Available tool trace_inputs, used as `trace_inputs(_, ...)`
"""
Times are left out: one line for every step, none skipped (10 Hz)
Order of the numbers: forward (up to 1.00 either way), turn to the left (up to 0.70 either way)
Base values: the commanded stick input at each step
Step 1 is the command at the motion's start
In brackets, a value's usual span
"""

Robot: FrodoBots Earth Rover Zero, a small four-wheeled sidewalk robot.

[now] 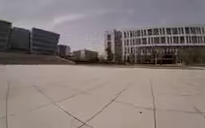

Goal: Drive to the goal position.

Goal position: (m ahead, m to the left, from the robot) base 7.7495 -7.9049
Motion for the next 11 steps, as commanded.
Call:
trace_inputs(0.25,-0.51)
trace_inputs(0.25,-0.51)
trace_inputs(0.25,-0.51)
trace_inputs(0.25,-0.51)
trace_inputs(0.25,-0.51)
trace_inputs(0.25,-0.51)
trace_inputs(0.25,-0.49)
trace_inputs(0.25,-0.51)
trace_inputs(0.25,-0.49)
trace_inputs(0.25,-0.49)
trace_inputs(0.25,-0.5)
